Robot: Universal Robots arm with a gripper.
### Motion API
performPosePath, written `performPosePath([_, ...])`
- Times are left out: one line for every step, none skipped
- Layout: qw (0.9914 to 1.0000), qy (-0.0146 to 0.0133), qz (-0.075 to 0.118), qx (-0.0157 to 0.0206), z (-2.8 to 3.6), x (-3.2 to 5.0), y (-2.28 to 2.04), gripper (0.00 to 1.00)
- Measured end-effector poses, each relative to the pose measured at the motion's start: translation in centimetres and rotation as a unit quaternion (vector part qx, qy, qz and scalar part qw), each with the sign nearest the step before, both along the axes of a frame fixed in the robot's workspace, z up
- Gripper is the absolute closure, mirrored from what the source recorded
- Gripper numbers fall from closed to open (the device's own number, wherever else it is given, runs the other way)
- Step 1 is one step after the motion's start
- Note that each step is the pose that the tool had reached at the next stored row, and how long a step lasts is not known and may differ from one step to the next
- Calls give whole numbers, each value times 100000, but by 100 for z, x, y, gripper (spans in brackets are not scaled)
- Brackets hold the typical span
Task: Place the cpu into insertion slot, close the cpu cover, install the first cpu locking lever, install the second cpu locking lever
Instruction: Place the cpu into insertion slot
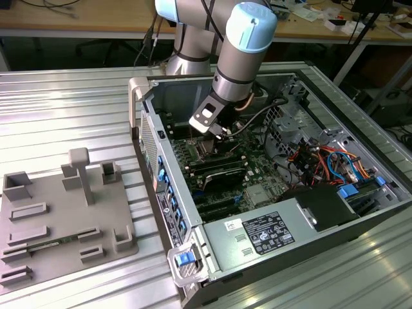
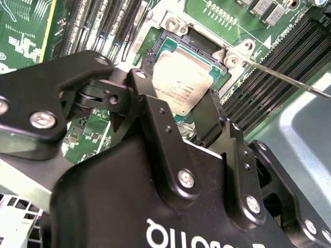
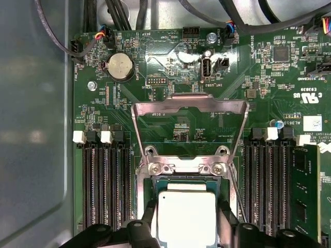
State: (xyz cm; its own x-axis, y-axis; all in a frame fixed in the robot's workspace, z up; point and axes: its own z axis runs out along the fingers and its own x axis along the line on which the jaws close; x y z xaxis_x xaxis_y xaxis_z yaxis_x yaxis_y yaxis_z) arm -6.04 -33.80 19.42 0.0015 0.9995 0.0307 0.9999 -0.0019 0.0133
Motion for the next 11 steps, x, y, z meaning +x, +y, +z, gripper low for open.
performPosePath([100000, -45, -2, 28, -4, 1, 1, 39])
performPosePath([100000, -20, 2, 3, -4, 1, 1, 32])
performPosePath([100000, 25, 4, -72, 1, -1, -2, 32])
performPosePath([100000, 32, 0, -84, 1, -1, -2, 32])
performPosePath([100000, 30, 4, -87, 0, -1, -2, 32])
performPosePath([100000, 31, 1, -86, -1, -1, -3, 32])
performPosePath([100000, 10, -1, -64, 11, 0, -2, 32])
performPosePath([100000, 20, 0, -70, 31, -1, -3, 32])
performPosePath([100000, 19, 3, -67, 34, 0, -2, 32])
performPosePath([100000, 15, 3, -60, 34, 0, -2, 32])
performPosePath([100000, 19, 2, -67, 34, -1, -2, 32])
